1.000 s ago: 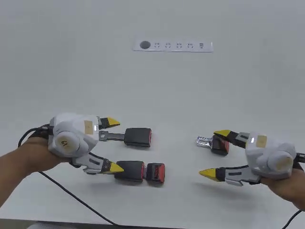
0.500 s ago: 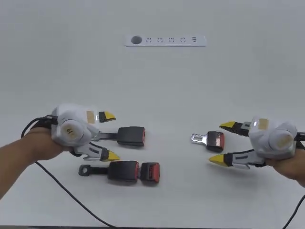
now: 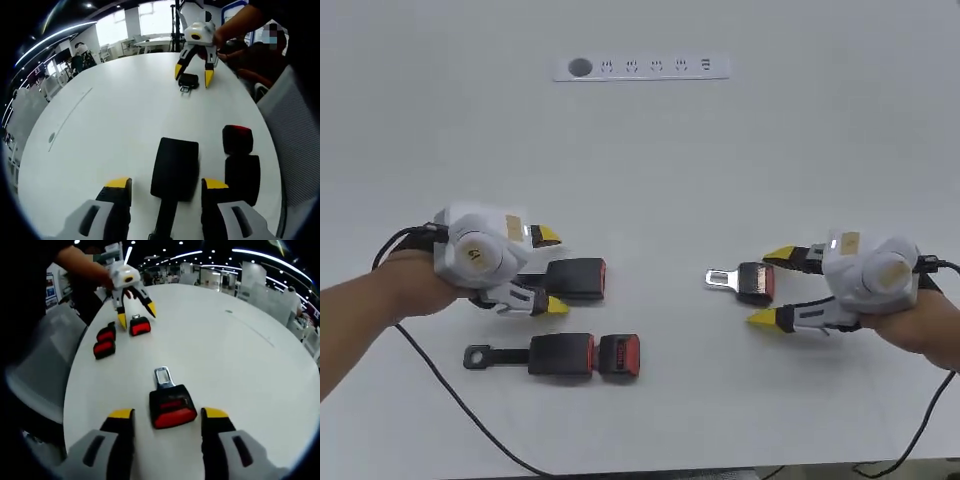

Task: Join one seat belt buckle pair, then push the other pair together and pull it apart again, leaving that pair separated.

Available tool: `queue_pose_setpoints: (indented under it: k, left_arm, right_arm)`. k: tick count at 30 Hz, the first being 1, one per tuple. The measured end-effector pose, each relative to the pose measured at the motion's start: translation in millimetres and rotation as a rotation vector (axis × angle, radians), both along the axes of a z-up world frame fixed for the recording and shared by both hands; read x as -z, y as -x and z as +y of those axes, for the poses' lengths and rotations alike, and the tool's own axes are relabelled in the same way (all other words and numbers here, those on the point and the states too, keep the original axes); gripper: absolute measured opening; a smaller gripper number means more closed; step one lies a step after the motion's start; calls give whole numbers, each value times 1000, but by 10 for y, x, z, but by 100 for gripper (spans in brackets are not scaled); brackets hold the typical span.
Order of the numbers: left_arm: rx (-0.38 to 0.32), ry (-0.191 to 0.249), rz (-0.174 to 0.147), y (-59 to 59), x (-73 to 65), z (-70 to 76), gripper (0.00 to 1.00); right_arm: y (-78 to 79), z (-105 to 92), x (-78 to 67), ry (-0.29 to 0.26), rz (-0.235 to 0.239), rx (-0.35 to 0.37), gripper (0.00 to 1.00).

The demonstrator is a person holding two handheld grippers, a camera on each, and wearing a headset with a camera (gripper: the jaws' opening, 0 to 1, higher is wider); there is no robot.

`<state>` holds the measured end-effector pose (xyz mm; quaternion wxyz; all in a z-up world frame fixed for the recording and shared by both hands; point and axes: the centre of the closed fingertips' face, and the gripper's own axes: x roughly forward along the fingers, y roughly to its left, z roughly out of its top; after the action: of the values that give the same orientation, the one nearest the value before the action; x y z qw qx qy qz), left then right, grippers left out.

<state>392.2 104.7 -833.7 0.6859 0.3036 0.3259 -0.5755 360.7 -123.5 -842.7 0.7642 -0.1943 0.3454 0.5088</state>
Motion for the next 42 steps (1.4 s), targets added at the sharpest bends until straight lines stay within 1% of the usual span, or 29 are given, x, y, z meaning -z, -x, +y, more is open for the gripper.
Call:
queue_pose_setpoints:
  k: [2, 3, 4, 6, 7, 8, 9, 10, 11, 13, 16, 20, 21, 23, 27, 28, 30, 33, 37, 38, 42]
  left_arm:
    - [5, -4, -2, 6, 17, 9, 53]
    - [7, -4, 4, 21, 28, 12, 52]
    - [3, 3, 13, 35, 27, 8, 51]
    - [-3, 13, 15, 35, 19, 7, 51]
    - [-9, 19, 25, 47, 22, 2, 50]
    - [-10, 21, 43, 74, 27, -1, 47]
    - [11, 22, 55, 116, 28, -11, 44]
    - [33, 20, 40, 122, 21, -19, 43]
    - [32, 18, 46, 133, 21, -21, 41]
    - [36, 18, 45, 135, 18, -22, 40]
    - [42, 21, 45, 135, 17, -20, 39]
    - [50, 18, 45, 132, 19, -23, 38]
    - [41, 19, 37, 108, 10, -25, 36]
    - [52, 19, 35, 121, -18, -30, 36]
    - [46, 24, 39, 139, -42, -12, 36]
    - [42, 26, 41, 143, -47, -8, 36]
    - [36, 33, 36, 151, -55, -1, 35]
    - [17, 42, 37, 146, -47, 7, 35]
    - [8, 44, 39, 144, -41, 11, 35]
    - [6, 46, 40, 148, -44, 17, 35]
    - [0, 46, 47, 145, -29, 21, 35]
  right_arm:
    - [1, 18, -4, -1, -1, -5, 54]
    - [1, 25, -4, -2, 0, -7, 53]
    - [4, 35, -14, -1, 0, -10, 52]
    - [7, 50, -28, 2, -2, -17, 51]
    - [9, 57, -30, 3, 0, -20, 51]
    - [13, 66, -39, 5, 1, -26, 51]
    - [14, 66, -38, 10, 1, -29, 51]
    - [14, 69, -43, 11, 1, -32, 51]
    - [16, 75, -47, 10, 3, -35, 51]
    - [13, 81, -53, 12, 3, -41, 49]
    - [-9, 64, -54, 28, -13, -51, 45]
    - [-41, 47, -59, 29, -29, -52, 40]
    - [-46, 38, -63, 22, -29, -50, 39]
    - [-55, 35, -66, 7, -33, -53, 37]
    - [-54, 32, -73, -13, -37, -59, 37]
    - [-57, 23, -73, -25, -35, -55, 36]
    - [-56, 19, -76, -39, -34, -52, 36]
    - [-55, 6, -71, -61, -33, -46, 36]
    - [-55, 1, -70, -77, -38, -44, 35]
    - [-56, 1, -68, -76, -45, -50, 35]
    - [-59, 1, -67, -85, -43, -44, 35]
